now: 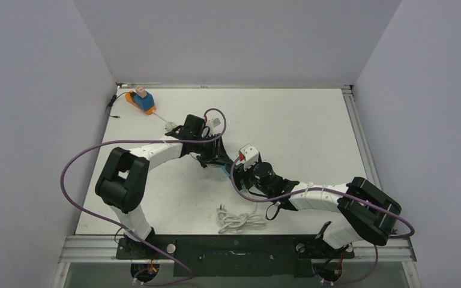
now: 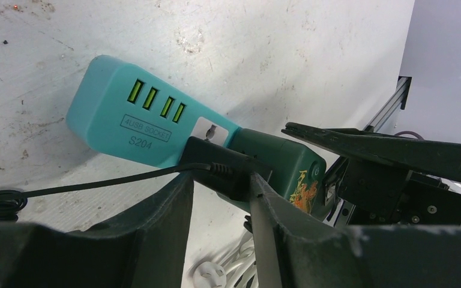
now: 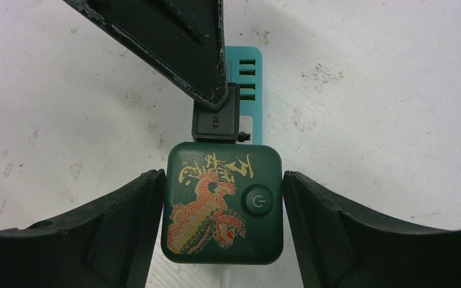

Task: Pull the plug off the socket

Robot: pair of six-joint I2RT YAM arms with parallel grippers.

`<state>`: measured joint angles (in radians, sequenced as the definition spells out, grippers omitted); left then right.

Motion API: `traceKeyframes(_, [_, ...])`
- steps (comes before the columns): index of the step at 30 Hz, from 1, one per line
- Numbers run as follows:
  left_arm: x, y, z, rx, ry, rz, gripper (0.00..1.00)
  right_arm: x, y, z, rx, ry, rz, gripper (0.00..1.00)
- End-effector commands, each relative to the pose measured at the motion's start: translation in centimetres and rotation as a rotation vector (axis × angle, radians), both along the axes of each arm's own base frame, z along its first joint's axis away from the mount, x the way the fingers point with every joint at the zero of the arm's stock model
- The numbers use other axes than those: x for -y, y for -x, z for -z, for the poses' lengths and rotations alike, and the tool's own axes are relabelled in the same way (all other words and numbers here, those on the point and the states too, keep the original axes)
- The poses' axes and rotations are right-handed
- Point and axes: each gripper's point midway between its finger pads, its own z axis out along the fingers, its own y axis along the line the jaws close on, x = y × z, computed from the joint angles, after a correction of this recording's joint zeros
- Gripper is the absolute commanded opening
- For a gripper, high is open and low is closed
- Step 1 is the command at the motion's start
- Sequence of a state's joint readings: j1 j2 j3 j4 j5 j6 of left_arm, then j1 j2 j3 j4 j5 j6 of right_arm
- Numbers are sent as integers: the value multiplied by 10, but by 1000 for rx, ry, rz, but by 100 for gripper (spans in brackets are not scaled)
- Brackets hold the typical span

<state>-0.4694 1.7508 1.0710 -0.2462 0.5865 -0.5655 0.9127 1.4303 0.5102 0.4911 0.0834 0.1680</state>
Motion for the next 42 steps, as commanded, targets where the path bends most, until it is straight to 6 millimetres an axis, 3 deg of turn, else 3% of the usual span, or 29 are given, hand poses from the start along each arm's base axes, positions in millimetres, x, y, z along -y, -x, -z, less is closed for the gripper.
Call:
traceKeyframes(1, [3, -6, 2, 18, -11, 4, 34, -9, -8, -25, 54, -41, 9, 71])
traceKeyframes(18, [2, -4, 9, 13, -52, 11, 31, -15, -2, -27, 76, -19, -13, 58])
traceKeyframes(30, [2, -3, 12, 9, -66, 14, 30, -18, 2, -29, 74, -30, -19, 54])
traceKeyframes(42, [4, 1, 20, 7, -107, 34, 29, -4, -10, -29, 32, -79, 25, 42])
